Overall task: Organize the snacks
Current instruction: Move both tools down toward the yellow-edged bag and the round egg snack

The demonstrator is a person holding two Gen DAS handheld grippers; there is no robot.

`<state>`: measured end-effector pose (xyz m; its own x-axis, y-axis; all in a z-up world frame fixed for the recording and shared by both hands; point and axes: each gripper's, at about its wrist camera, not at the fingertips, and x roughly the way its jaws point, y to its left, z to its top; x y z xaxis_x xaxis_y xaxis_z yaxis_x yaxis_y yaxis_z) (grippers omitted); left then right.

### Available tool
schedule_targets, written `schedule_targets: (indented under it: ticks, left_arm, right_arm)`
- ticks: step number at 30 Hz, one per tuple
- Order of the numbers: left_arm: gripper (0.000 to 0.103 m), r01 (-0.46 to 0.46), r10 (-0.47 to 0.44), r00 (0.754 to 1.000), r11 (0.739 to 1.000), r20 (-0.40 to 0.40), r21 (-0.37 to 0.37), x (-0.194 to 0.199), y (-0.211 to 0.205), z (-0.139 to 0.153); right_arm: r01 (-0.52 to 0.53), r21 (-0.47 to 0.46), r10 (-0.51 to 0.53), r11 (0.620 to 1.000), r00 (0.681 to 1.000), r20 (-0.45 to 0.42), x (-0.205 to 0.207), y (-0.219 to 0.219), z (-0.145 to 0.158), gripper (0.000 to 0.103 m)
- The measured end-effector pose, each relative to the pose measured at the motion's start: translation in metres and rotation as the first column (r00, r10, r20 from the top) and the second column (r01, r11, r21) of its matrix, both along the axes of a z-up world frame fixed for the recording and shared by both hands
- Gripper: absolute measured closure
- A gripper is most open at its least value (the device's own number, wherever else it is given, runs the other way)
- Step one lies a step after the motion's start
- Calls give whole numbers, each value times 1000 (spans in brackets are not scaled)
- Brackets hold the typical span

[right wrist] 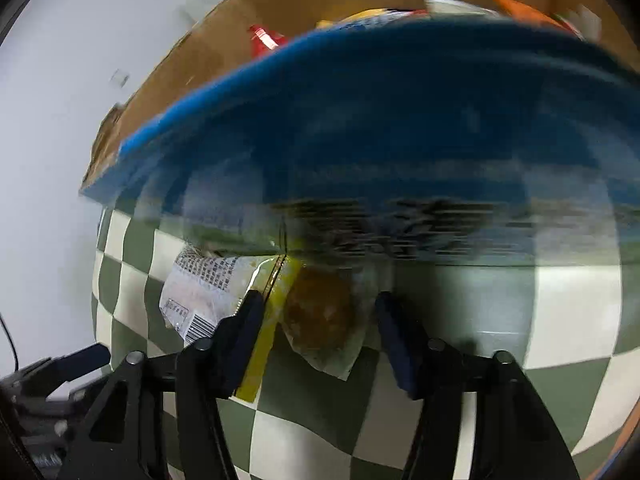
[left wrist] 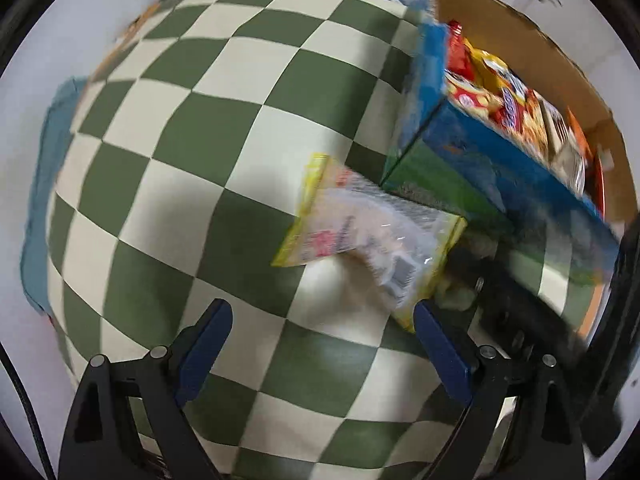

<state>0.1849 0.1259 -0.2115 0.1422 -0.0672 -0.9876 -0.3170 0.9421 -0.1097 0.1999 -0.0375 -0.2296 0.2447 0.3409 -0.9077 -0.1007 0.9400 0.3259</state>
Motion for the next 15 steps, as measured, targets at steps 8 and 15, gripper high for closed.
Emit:
schedule_targets:
  ticks: [8, 15]
  left_arm:
    - [12, -100, 99, 995, 993, -19, -59, -2, 19, -5]
    - [12, -97, 94, 994, 994, -51, -58, 35, 0, -32]
  right_arm:
    - [-147, 41, 150, 988, 985, -80, -35, 17, -5, 69]
    - [-63, 31, 64, 998, 996, -54, -49, -13, 6, 67]
